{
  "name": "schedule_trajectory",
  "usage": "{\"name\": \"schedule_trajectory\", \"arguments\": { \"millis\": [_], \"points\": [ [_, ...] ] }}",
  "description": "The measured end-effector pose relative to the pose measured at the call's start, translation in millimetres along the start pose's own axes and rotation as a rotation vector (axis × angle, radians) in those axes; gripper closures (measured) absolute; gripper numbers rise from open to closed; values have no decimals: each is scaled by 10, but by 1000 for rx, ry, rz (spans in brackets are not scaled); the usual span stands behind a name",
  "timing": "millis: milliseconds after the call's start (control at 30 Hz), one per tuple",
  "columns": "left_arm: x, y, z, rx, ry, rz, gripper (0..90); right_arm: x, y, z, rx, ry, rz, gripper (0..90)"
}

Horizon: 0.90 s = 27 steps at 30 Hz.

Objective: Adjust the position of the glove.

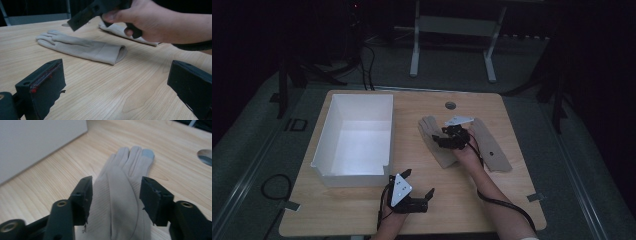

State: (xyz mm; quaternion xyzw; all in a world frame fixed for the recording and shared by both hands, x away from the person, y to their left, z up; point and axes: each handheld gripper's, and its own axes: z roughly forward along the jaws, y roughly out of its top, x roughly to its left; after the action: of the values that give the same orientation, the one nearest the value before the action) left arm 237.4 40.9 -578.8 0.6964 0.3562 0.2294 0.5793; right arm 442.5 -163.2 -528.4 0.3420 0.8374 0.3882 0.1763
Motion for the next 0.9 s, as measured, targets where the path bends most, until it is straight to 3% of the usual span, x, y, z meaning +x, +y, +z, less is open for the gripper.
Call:
{"name": "schedule_trajectory", "arguments": {
  "millis": [167,433,600,733,900],
  "points": [
    [3,0,1,-1,-1,-3,16,-23,-39,196,45,-4,-27,494],
    [2,0,0,-1,-1,-2,16,-59,-111,358,100,-27,-50,553],
    [0,0,0,0,-1,0,16,-121,-163,386,92,4,-3,565],
    [-1,0,0,1,1,0,16,-98,-150,391,97,0,-8,691],
    [2,2,4,4,-2,0,16,-80,-121,386,107,-1,57,785]
  ]
}}
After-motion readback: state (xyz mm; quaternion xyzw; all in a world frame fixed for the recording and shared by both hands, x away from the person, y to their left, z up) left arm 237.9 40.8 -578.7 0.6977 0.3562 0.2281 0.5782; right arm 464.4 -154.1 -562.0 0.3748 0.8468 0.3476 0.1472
